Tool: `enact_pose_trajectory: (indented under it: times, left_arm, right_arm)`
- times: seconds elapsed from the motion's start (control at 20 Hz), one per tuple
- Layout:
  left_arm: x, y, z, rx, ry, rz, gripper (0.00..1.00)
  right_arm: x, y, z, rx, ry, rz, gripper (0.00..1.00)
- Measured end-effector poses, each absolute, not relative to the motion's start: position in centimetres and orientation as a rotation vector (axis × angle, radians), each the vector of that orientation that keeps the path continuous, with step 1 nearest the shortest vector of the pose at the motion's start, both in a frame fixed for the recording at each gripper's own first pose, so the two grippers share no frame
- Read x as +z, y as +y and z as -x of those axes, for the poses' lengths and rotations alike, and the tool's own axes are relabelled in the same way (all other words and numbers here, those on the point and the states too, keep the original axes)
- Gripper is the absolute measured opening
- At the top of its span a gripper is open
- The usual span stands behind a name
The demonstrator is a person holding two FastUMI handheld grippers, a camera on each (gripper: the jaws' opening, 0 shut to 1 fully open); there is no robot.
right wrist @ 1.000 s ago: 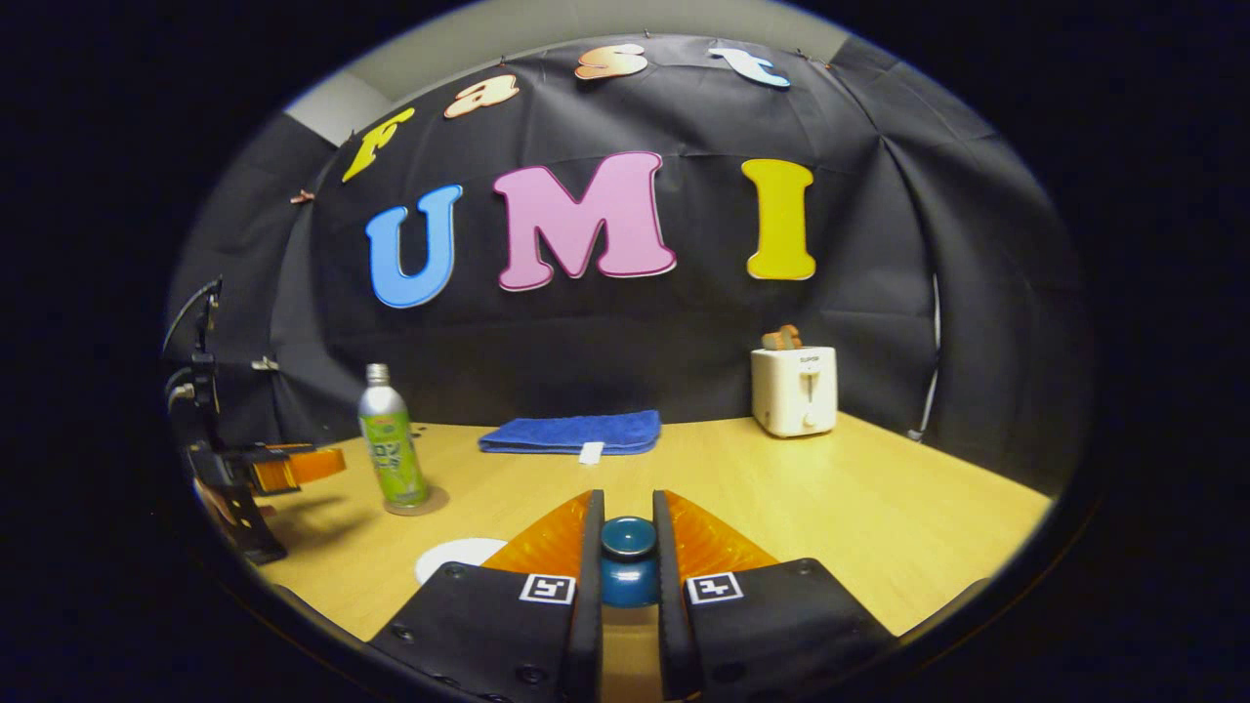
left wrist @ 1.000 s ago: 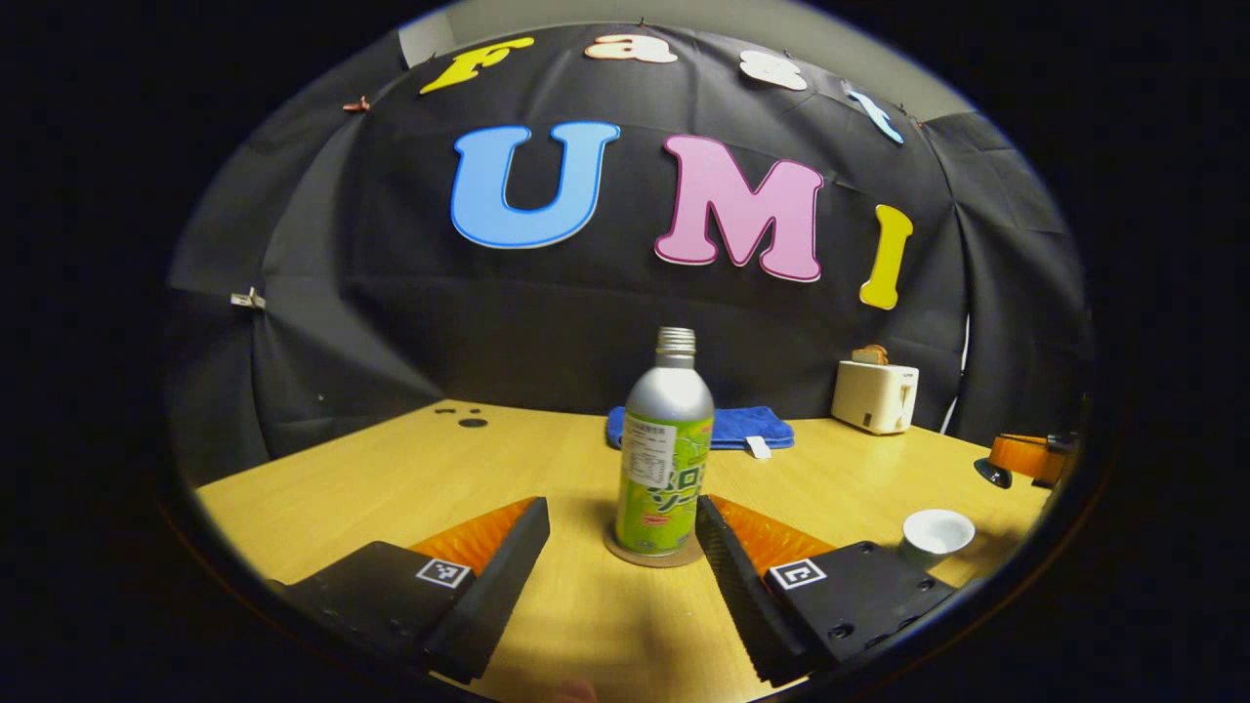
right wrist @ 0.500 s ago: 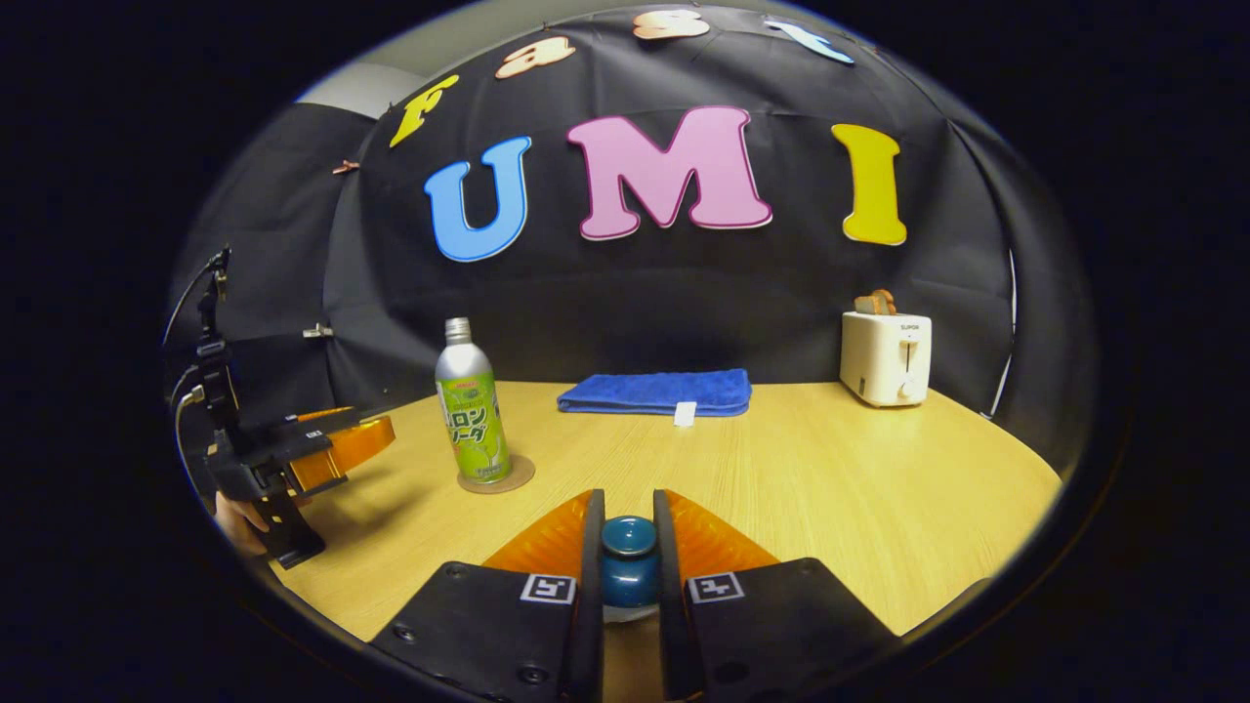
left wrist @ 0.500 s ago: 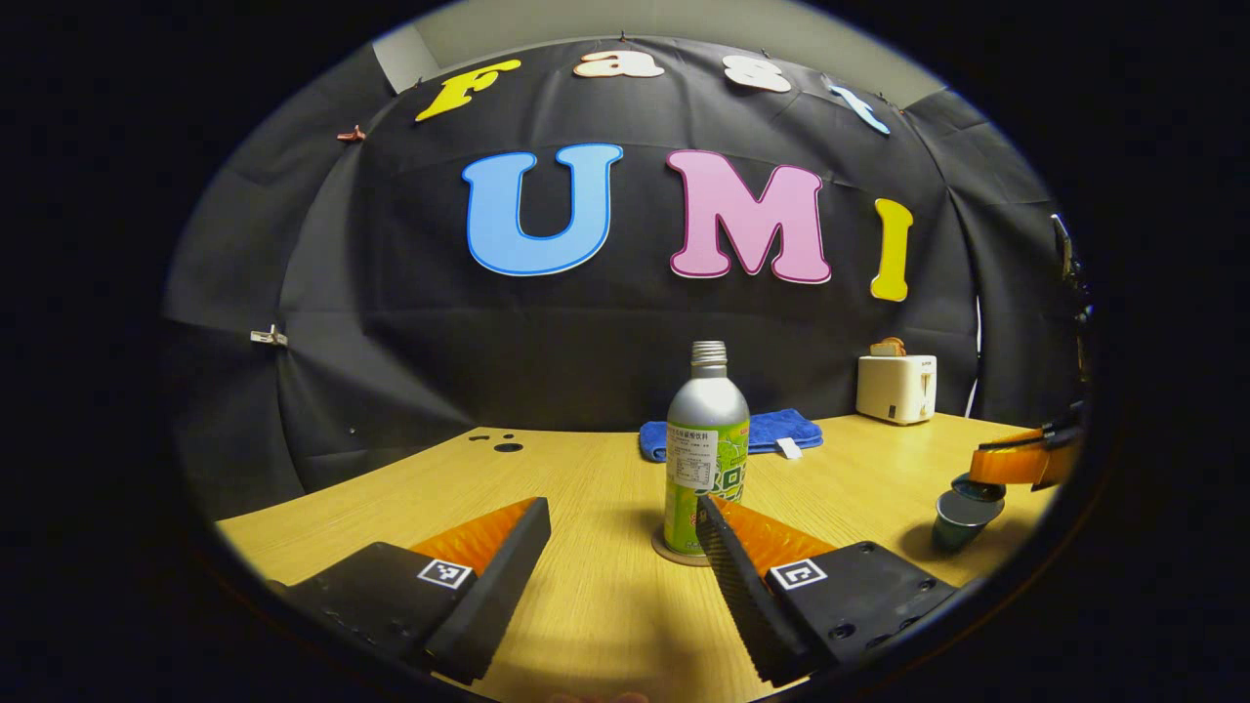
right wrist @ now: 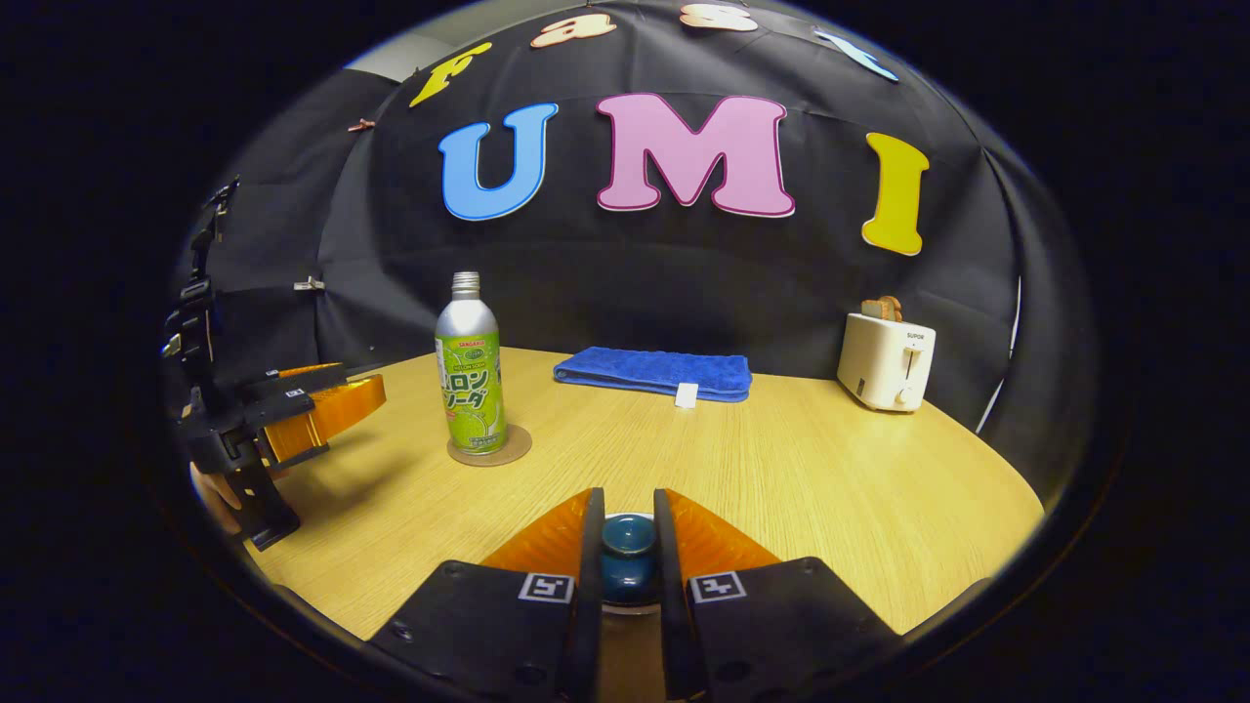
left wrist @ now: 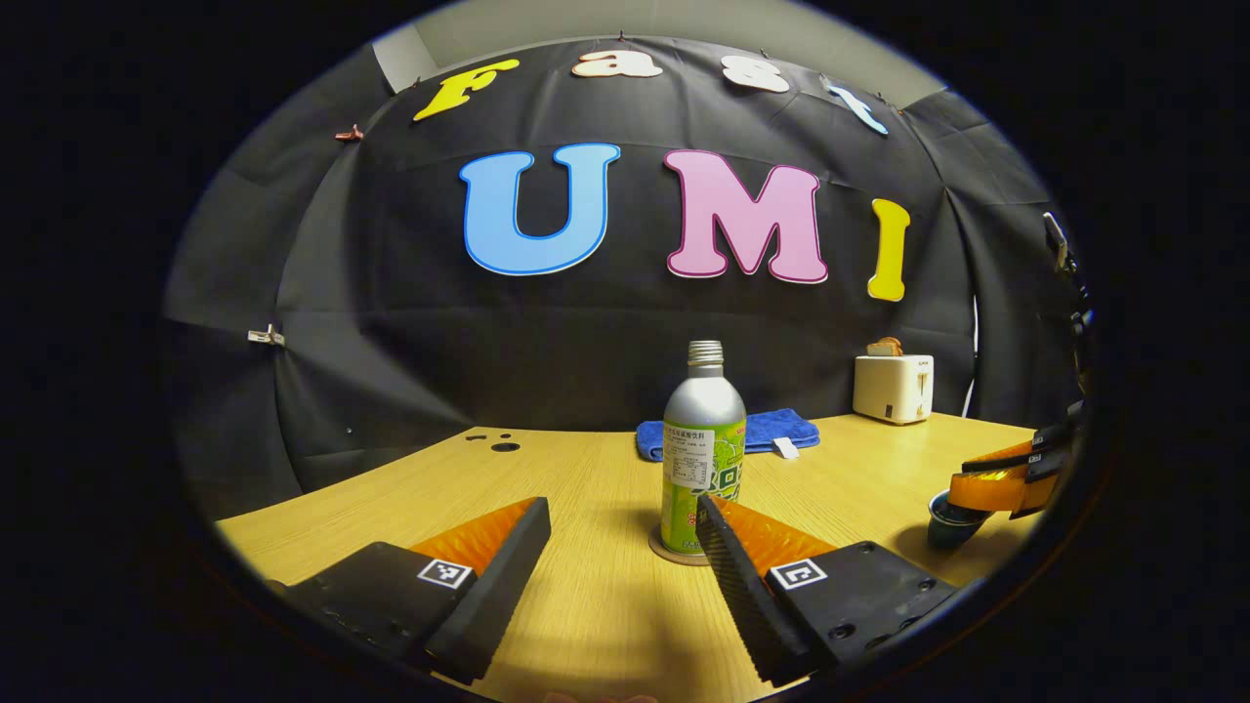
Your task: Open the teacup lid with one hand, grasp the water bottle and pour water into the teacup with the other hand; after pouring, place the water bottle on the coaster and then close the teacup lid.
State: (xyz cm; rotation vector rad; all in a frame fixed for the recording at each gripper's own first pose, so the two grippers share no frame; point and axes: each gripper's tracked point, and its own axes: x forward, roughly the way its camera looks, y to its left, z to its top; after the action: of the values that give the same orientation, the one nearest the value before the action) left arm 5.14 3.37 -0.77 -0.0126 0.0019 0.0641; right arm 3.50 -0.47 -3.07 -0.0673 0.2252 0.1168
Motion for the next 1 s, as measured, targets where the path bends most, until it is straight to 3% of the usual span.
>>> enact_pose_trajectory:
  times: [0.2, 0.4, 0.55, 0.65, 0.7, 1.0]
  left_arm:
    - [-0.8, 3.4, -5.1, 0.066, 0.002, 0.013, 0.95]
    - [-0.7, 3.2, -4.2, 0.065, 0.002, 0.013, 0.95]
    - [-0.8, 2.7, -3.5, 0.056, 0.002, 0.013, 0.95]
    - [-0.7, 2.3, -3.1, 0.052, 0.002, 0.013, 0.95]
    - [-0.8, 2.1, -3.0, 0.047, 0.002, 0.012, 0.95]
    - [-0.6, 0.9, -2.4, 0.025, 0.001, 0.011, 0.95]
  right_arm:
    - [-2.9, -0.6, -3.3, 0.111, 0.222, 0.051, 0.27]
    - [-1.1, -1.5, -2.5, 0.09, 0.12, -0.009, 0.45]
    - [0.0, -1.9, -1.6, 0.073, 0.037, -0.012, 0.51]
    - [0.6, -2.1, -1.5, 0.056, -0.004, 0.002, 0.65]
    - [0.1, -2.0, -1.5, 0.06, 0.005, -0.004, 0.77]
    - [0.3, -2.1, -1.9, 0.041, 0.002, -0.002, 0.98]
